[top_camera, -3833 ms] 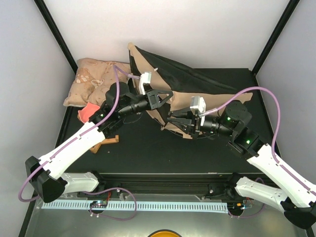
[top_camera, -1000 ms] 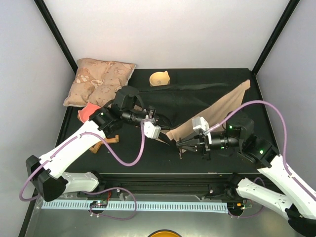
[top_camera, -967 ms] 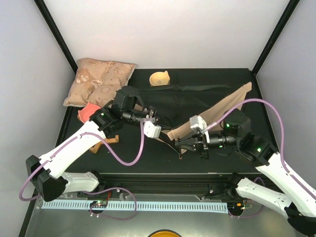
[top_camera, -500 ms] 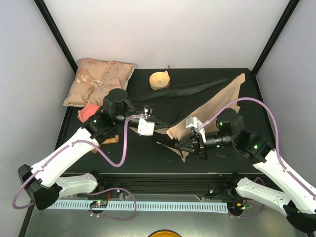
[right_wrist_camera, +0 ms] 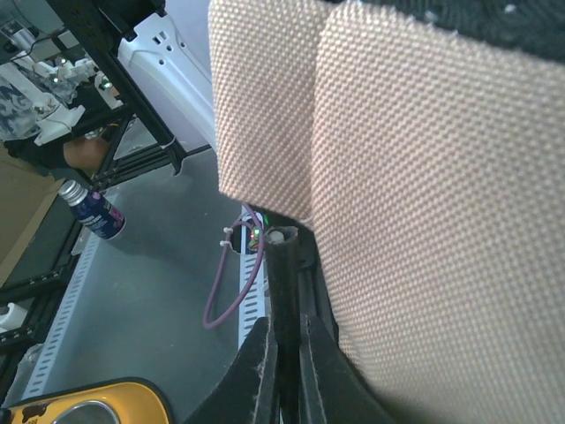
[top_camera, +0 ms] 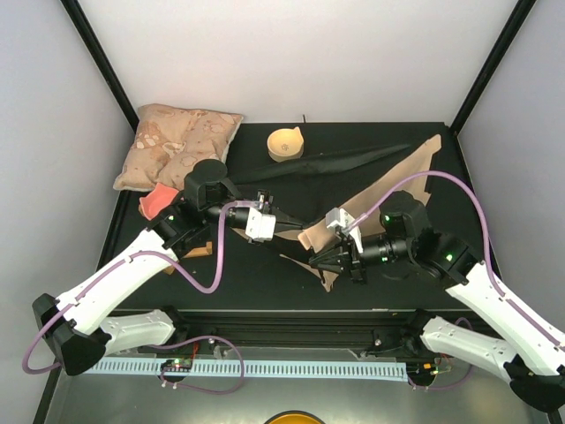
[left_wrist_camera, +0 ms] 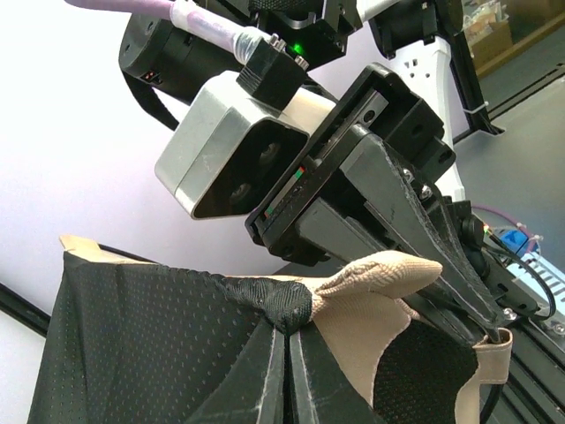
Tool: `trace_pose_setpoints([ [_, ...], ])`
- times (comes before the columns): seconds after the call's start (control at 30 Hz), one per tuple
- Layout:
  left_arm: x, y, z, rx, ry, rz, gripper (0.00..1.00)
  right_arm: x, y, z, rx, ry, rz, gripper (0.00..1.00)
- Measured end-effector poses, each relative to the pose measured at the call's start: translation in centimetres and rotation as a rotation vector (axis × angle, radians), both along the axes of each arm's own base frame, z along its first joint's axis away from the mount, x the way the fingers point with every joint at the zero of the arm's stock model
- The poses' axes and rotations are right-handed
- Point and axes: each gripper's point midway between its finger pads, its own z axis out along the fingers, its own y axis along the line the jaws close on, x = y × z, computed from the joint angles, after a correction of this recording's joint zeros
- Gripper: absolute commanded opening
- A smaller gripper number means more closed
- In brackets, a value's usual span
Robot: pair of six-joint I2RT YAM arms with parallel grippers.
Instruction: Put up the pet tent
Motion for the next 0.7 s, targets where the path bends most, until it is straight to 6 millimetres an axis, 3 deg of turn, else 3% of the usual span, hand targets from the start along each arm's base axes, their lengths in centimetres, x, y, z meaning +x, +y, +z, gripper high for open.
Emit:
trace_pose_setpoints([
  [0.7,-0.77,-0.14,-0.61,0.019,-0.04,-0.015,0.02,-0.06,0.63,0.3,0.002,0.021,0.032,0.01],
])
